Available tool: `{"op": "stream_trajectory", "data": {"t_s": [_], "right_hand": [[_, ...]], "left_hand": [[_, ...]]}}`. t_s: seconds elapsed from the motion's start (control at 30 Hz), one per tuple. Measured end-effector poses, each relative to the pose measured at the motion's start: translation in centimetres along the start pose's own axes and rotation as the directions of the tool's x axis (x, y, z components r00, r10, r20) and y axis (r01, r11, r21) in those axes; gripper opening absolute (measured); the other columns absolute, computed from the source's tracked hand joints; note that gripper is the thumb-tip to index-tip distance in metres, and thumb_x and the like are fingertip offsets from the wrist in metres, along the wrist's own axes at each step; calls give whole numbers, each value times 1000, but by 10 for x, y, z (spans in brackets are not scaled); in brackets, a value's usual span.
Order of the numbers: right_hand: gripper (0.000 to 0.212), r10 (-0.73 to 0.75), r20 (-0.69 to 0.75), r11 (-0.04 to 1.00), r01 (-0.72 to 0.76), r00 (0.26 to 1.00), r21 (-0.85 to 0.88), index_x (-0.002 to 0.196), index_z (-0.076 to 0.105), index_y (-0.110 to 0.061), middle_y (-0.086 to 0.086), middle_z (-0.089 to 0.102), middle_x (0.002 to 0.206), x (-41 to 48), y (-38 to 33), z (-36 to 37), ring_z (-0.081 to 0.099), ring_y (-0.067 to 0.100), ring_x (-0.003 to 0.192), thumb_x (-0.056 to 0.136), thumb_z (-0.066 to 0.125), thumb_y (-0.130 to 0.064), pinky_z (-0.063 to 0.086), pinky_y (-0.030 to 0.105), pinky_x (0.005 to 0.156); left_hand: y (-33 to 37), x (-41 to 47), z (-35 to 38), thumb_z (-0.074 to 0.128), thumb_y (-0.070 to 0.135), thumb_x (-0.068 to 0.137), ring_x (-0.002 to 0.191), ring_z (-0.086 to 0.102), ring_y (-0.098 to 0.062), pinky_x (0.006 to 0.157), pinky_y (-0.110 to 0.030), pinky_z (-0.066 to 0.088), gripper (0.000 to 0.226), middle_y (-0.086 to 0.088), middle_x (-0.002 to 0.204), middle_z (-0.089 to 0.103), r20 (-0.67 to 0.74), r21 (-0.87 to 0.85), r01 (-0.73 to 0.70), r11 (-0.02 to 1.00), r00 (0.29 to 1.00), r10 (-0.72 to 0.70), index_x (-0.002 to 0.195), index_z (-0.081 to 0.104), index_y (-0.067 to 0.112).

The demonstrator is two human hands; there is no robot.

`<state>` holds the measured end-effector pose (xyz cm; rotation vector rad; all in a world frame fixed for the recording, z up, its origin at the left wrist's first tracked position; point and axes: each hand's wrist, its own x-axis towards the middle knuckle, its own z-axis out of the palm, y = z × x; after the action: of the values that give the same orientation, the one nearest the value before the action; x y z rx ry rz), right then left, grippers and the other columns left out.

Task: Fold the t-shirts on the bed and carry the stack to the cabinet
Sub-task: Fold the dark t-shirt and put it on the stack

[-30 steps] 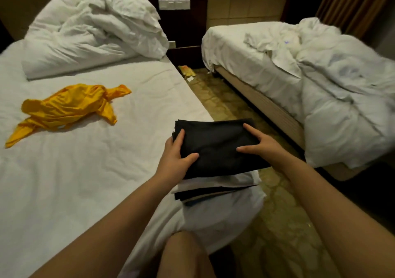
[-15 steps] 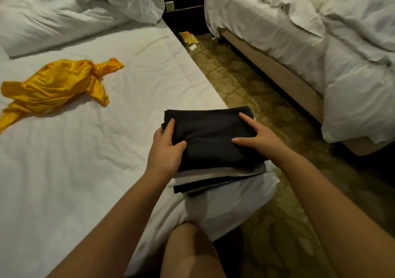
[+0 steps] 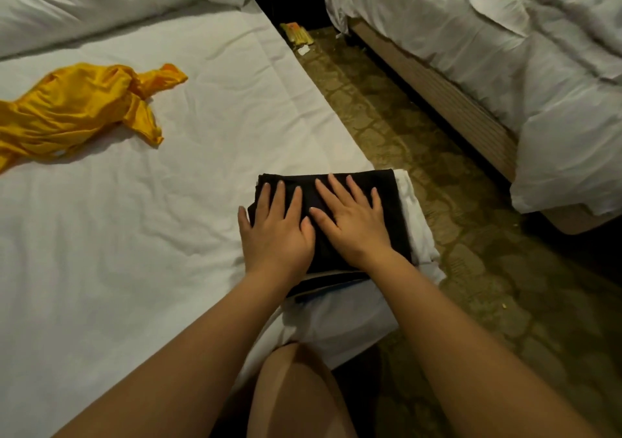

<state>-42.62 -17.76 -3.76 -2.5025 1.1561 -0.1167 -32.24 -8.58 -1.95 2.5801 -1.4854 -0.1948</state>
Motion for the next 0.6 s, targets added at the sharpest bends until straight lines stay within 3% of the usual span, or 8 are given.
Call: {"op": "stream_trajectory", "data": {"t_s": [0.3, 0.47, 0.6], "right_hand": [[57, 61, 87, 996, -55, 994, -66, 148, 10, -39, -12, 6, 158, -5, -13, -20, -2, 15, 146, 95, 21, -56, -6, 48, 114], [54, 65, -157, 996, -74, 986, -53, 147, 23, -34, -9, 33, 150, -47, -44, -51, 13, 17, 144, 96, 32, -50, -1, 50, 114], [51, 29, -195, 998, -39, 980, -45, 145, 30, -31, -7, 41, 145, -82, -77, -64, 19, 18, 142, 96, 37, -45, 1, 50, 114]], "left_hand": [[4, -2, -22, 22, 40, 97, 145, -6, -16, 114, -50, 3, 56, 1, 158, 2, 77, -29, -12, 1000, 997, 15, 149, 7, 26], [-12, -58, -53, 26, 46, 96, 145, -1, -18, 114, -49, 6, 59, 3, 158, 4, -69, -107, -47, 993, 997, 40, 149, 4, 29], [-31, -105, -76, 24, 48, 97, 145, 0, -18, 114, -49, 9, 58, 3, 158, 4, -106, -120, -10, 993, 994, -3, 149, 5, 30]]}}
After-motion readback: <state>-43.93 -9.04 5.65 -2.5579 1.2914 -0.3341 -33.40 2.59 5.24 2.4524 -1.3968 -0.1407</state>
